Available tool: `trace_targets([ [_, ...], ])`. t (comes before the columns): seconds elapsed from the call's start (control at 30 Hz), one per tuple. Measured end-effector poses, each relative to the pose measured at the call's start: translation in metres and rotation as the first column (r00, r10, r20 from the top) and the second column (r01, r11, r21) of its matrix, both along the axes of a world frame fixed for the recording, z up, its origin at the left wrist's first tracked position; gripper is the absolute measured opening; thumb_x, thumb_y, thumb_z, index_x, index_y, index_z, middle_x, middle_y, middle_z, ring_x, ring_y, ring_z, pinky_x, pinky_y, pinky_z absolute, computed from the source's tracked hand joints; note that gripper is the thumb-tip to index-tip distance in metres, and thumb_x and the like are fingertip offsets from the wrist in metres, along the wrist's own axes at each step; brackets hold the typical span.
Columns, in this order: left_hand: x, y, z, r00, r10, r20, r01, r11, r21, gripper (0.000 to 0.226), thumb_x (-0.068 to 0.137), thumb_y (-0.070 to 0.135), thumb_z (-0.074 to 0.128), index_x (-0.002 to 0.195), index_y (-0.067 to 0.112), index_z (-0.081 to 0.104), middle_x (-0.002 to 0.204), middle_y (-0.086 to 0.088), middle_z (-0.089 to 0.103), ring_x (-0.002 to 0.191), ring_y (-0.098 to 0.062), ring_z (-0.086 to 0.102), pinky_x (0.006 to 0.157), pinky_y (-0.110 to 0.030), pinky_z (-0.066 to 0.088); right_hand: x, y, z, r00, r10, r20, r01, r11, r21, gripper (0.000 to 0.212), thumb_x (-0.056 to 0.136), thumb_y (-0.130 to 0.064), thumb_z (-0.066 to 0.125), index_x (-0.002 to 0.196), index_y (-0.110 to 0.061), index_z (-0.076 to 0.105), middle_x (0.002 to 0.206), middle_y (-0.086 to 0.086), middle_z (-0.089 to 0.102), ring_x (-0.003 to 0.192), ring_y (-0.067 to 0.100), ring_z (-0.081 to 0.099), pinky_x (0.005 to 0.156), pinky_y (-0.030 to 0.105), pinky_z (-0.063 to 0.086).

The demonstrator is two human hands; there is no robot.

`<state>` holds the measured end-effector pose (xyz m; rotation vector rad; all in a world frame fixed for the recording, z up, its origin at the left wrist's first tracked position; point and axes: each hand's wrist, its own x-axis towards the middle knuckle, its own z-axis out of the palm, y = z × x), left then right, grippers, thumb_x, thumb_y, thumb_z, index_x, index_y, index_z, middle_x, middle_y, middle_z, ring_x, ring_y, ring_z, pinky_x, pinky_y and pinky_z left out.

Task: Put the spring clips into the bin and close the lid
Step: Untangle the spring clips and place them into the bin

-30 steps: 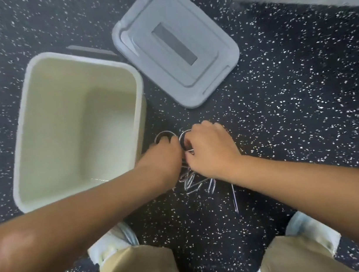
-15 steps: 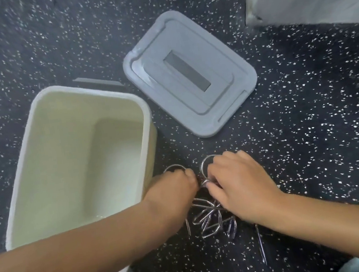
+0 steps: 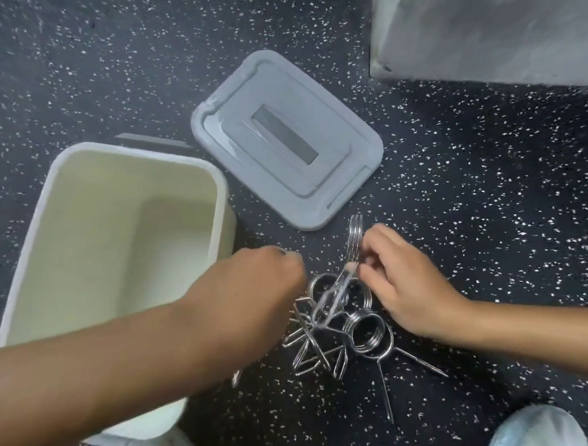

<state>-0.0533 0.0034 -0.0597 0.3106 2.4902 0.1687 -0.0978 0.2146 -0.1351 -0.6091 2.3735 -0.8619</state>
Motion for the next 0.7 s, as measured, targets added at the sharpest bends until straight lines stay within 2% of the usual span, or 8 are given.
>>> trace_targets([
  [0.1,0.004,-0.012,0.013,0.993,0.098,-0.064,-0.092,0.992,0.085,0.01,0.088,0.011,0.051,0.082,0.015,0.045,0.071,0.003,0.045,0.06,-0.018,0.045,0.052,-0.032,0.037,-0.003,-0.014,0.012,0.989,-0.128,0.07,0.134,0.988,-0.08,0.008,0.099,-0.015,0.054,0.091,-0.015,0.052,0.09,-0.01,0.049,0.074,-0.011,0.05,0.065,0.011,0.042],
  [0.17,0.009,-0.022,0.023,0.983,0.164,-0.086,-0.15,0.978,0.145,0.008,0.087,0.017,0.054,0.08,0.017,0.05,0.069,0.002,0.053,0.064,-0.021,0.052,0.059,-0.039,0.047,-0.004,-0.023,0.018,0.987,-0.143,0.074,0.149,0.985,-0.084,0.008,0.099,-0.019,0.054,0.092,-0.016,0.053,0.091,-0.008,0.051,0.073,-0.007,0.047,0.066,0.011,0.04],
  [0.23,0.014,-0.033,0.033,0.968,0.232,-0.1,-0.211,0.961,0.18,0.01,0.086,0.021,0.059,0.078,0.017,0.055,0.069,0.0,0.061,0.067,-0.023,0.058,0.064,-0.041,0.051,-0.006,-0.032,0.023,0.99,-0.122,0.075,0.129,0.987,-0.094,0.008,0.099,-0.023,0.054,0.094,-0.017,0.054,0.092,-0.007,0.052,0.074,-0.003,0.047,0.066,0.012,0.04],
  [0.37,0.03,-0.056,0.045,0.905,0.387,-0.178,-0.338,0.907,0.251,0.024,0.085,0.034,0.07,0.07,0.016,0.062,0.065,0.002,0.068,0.062,-0.015,0.063,0.06,-0.04,0.052,-0.008,-0.049,0.033,0.994,-0.075,0.085,0.085,0.99,-0.115,0.007,0.099,-0.023,0.054,0.097,-0.018,0.057,0.094,-0.008,0.055,0.078,-0.005,0.05,0.068,0.008,0.039],
  [0.43,0.043,-0.064,0.05,0.834,0.506,-0.218,-0.431,0.846,0.314,0.022,0.082,0.036,0.074,0.069,0.022,0.063,0.061,0.011,0.065,0.059,-0.006,0.06,0.054,-0.028,0.046,-0.008,-0.055,0.037,0.993,-0.058,0.107,0.073,0.988,-0.139,0.007,0.099,-0.02,0.054,0.096,-0.016,0.059,0.095,-0.006,0.057,0.079,-0.006,0.052,0.069,0.007,0.039],
  [0.5,0.056,-0.072,0.054,0.768,0.588,-0.254,-0.5,0.798,0.337,0.02,0.079,0.039,0.077,0.07,0.027,0.064,0.058,0.02,0.059,0.056,-0.005,0.058,0.052,-0.025,0.039,-0.008,-0.062,0.04,0.991,-0.061,0.116,0.08,0.981,-0.175,0.009,0.099,-0.018,0.053,0.095,-0.016,0.061,0.094,-0.004,0.059,0.079,-0.004,0.054,0.069,0.008,0.04],
  [0.6,0.074,-0.086,0.055,0.682,0.685,-0.255,-0.594,0.723,0.352,0.02,0.076,0.043,0.076,0.068,0.027,0.068,0.055,0.022,0.056,0.055,0.002,0.055,0.053,-0.019,0.036,-0.013,-0.069,0.046,0.995,-0.056,0.081,0.074,0.969,-0.236,0.012,0.097,-0.024,0.053,0.095,-0.02,0.063,0.093,-0.001,0.062,0.079,0.006,0.057,0.07,0.019,0.047],
  [0.7,0.088,-0.101,0.055,0.587,0.78,-0.217,-0.698,0.624,0.352,0.023,0.077,0.042,0.077,0.066,0.026,0.067,0.058,0.017,0.062,0.061,0.002,0.057,0.055,-0.024,0.038,-0.024,-0.078,0.061,1.0,-0.026,0.006,0.026,0.958,-0.285,0.014,0.097,-0.025,0.053,0.098,-0.016,0.065,0.094,0.005,0.065,0.085,0.026,0.062,0.074,0.048,0.051],
])
